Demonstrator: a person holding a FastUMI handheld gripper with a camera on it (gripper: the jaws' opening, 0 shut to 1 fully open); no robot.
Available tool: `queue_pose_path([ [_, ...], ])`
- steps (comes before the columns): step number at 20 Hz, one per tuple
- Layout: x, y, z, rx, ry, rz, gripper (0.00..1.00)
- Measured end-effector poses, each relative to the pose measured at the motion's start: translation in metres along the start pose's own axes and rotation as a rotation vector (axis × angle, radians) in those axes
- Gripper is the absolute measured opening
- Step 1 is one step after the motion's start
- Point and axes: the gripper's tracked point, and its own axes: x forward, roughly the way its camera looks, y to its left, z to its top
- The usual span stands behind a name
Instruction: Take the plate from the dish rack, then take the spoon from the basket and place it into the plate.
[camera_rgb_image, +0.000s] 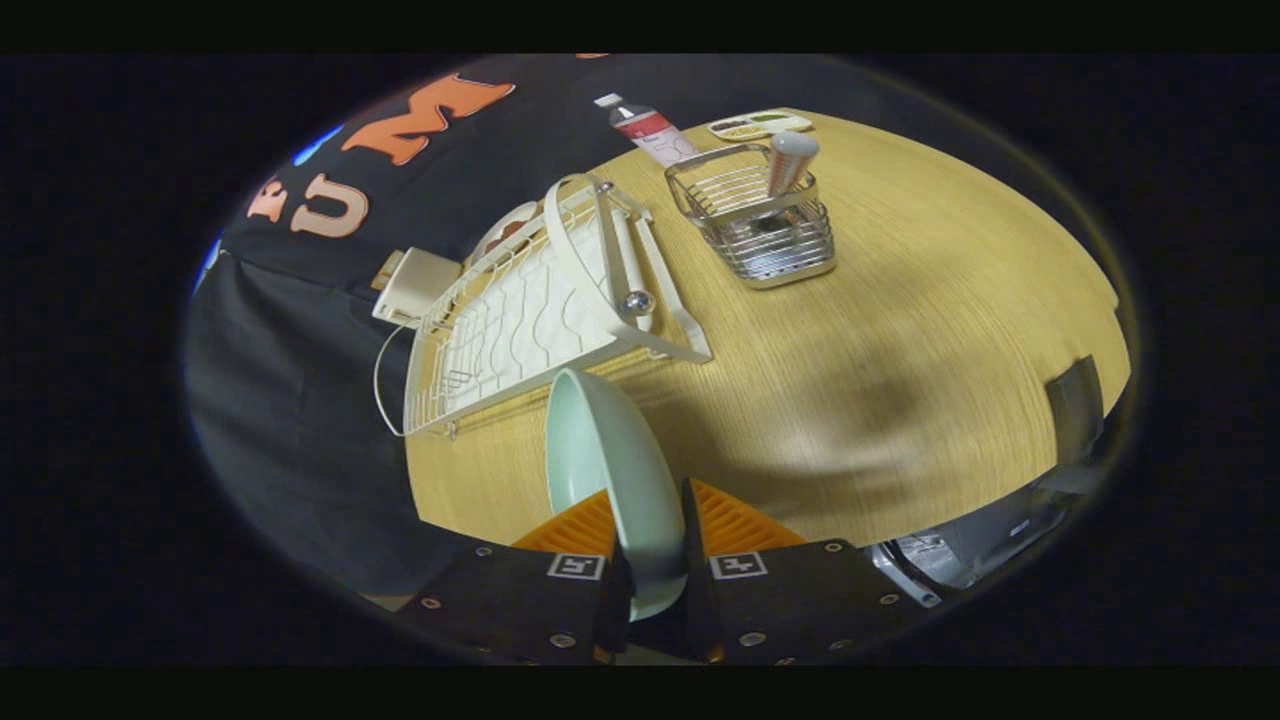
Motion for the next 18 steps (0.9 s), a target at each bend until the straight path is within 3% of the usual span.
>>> queue_pose_path([
  [4,0.013,0.004,-0.004,0.061,-0.027,0.042,0.24],
  [9,0.012,-0.015,0.014,0.053,-0.105,-0.010,0.27],
  [15,-0.021,-0.032,0.080,-0.008,-0.364,-0.053,0.37],
  [17,-0.036,-0.041,0.103,-0.055,-0.450,-0.102,0.42],
  [18,-0.043,-0.046,0.113,-0.086,-0.489,-0.132,0.50],
])
